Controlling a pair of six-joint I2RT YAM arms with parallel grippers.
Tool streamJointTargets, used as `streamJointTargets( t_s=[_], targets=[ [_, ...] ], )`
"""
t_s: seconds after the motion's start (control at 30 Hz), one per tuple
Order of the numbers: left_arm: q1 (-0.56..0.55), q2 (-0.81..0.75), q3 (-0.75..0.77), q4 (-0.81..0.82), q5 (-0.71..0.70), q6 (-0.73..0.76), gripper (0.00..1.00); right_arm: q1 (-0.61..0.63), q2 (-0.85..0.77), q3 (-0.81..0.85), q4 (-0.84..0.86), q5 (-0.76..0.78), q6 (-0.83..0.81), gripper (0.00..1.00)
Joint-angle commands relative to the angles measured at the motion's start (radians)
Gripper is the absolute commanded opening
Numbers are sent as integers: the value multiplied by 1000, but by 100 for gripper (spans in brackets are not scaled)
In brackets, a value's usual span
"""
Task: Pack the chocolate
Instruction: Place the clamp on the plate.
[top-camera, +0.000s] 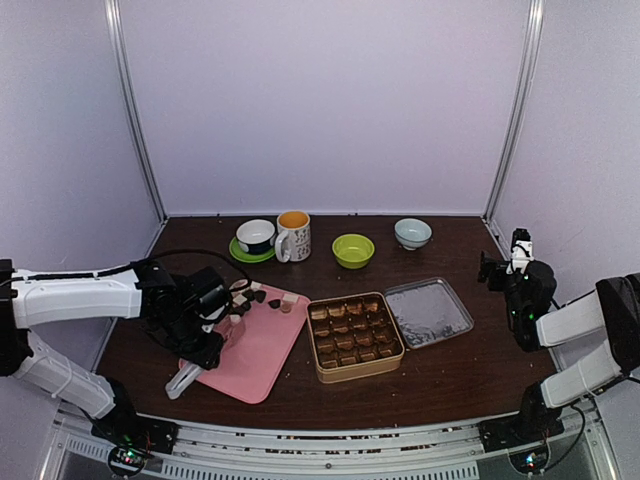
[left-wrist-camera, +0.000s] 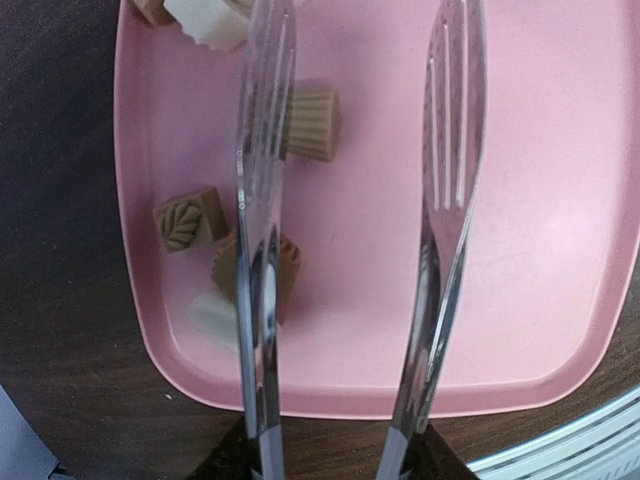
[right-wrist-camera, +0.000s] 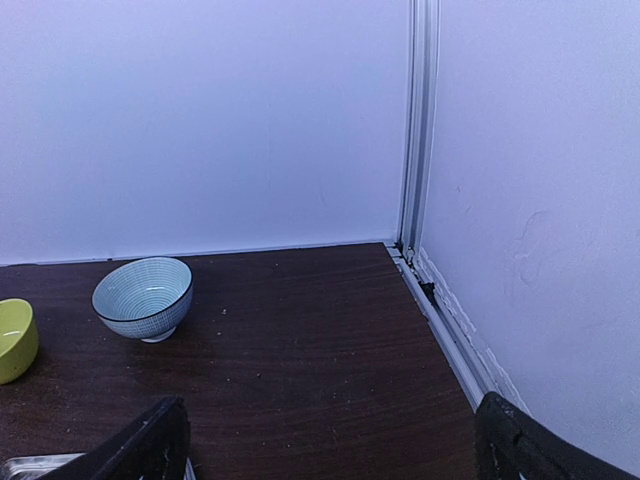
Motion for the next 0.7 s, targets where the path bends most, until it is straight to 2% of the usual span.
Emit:
streamJointTargets(
  t_s=[0.0,0.53,0.67],
  targets=[
    [13,32,-13,38,-10,20,45,-6,1,9,23,-4,2,100],
    [21,42,-46,44,-26,-6,48,-6,1,10,23,-5,2,100],
    [21,39,-45,39,-16,-8,43,-6,1,9,23,-5,2,100]
  ],
)
